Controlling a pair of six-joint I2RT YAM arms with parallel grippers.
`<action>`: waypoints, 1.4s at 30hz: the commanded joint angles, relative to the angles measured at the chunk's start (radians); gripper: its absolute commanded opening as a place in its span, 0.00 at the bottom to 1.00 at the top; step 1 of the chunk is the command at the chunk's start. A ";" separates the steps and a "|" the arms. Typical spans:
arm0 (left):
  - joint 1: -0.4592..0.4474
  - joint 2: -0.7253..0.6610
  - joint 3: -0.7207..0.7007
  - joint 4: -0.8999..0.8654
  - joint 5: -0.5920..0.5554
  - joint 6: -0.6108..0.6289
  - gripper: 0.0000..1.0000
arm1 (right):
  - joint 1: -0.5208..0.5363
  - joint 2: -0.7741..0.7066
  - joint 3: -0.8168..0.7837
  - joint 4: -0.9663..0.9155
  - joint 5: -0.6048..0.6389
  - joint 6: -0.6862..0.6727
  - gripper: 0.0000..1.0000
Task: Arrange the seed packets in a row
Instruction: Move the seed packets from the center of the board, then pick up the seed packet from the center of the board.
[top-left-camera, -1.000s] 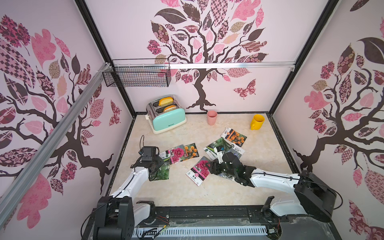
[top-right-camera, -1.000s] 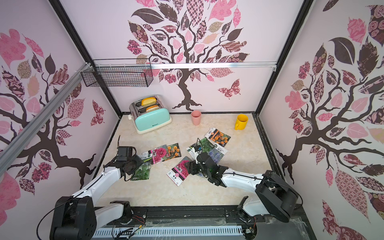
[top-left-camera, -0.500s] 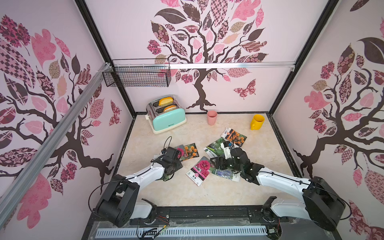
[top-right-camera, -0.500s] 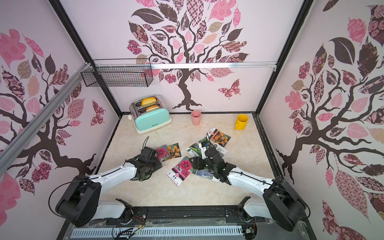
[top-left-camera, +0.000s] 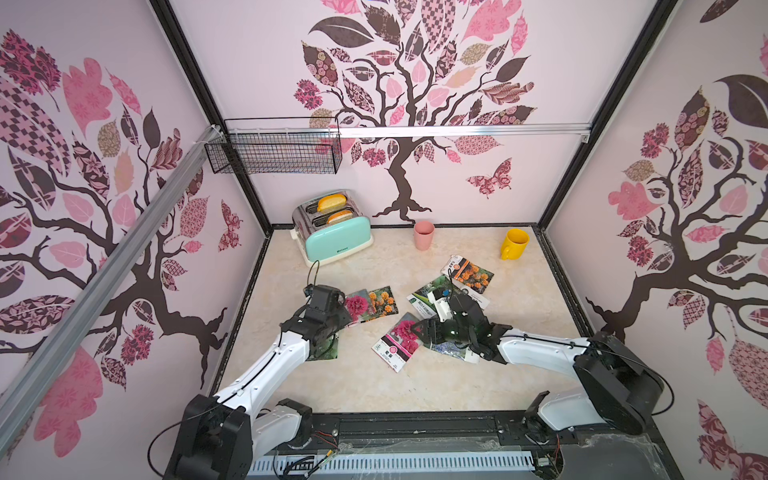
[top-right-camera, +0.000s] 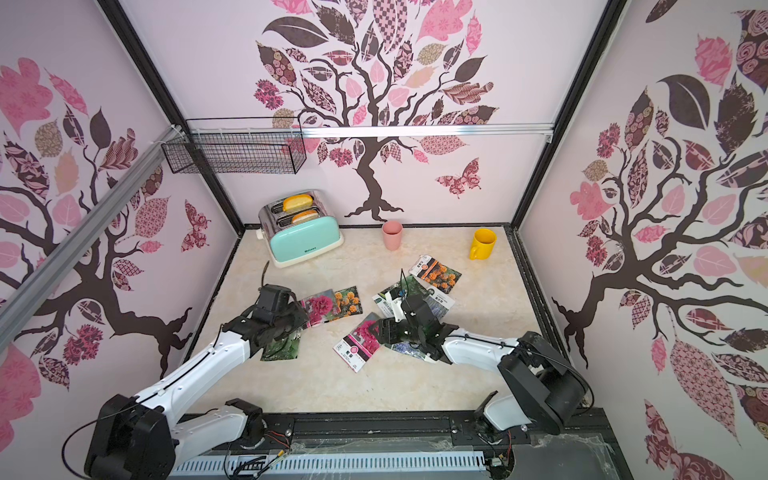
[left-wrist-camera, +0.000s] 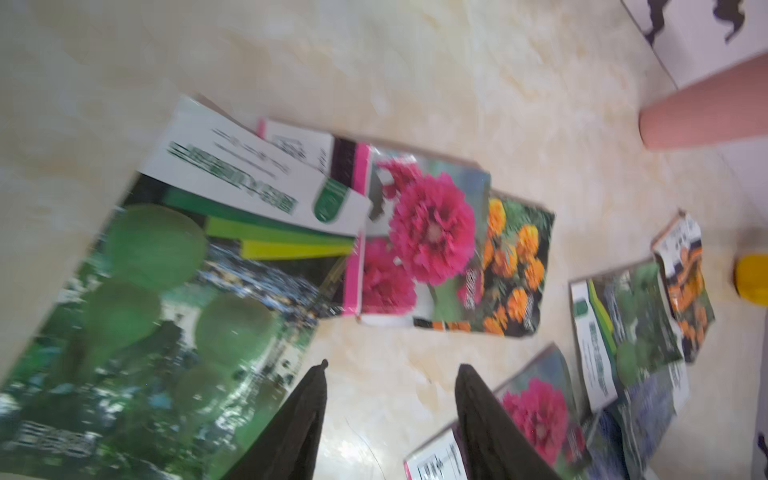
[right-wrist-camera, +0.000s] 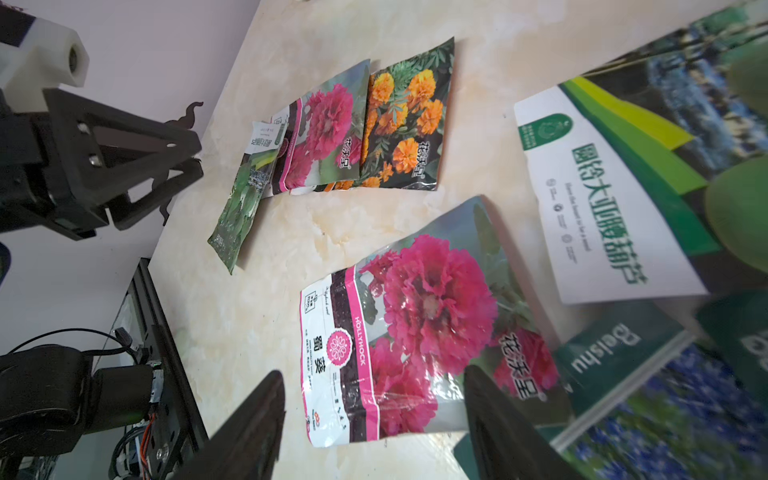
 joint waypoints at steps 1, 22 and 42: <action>0.135 -0.001 -0.025 -0.063 -0.050 0.038 0.53 | 0.040 0.062 0.079 0.089 -0.062 0.026 0.70; 0.224 0.188 -0.196 0.140 0.075 -0.029 0.34 | 0.206 0.587 0.408 0.324 -0.210 0.258 0.68; 0.092 -0.012 -0.283 0.119 0.168 -0.065 0.30 | 0.258 0.807 0.523 0.570 0.054 0.290 0.61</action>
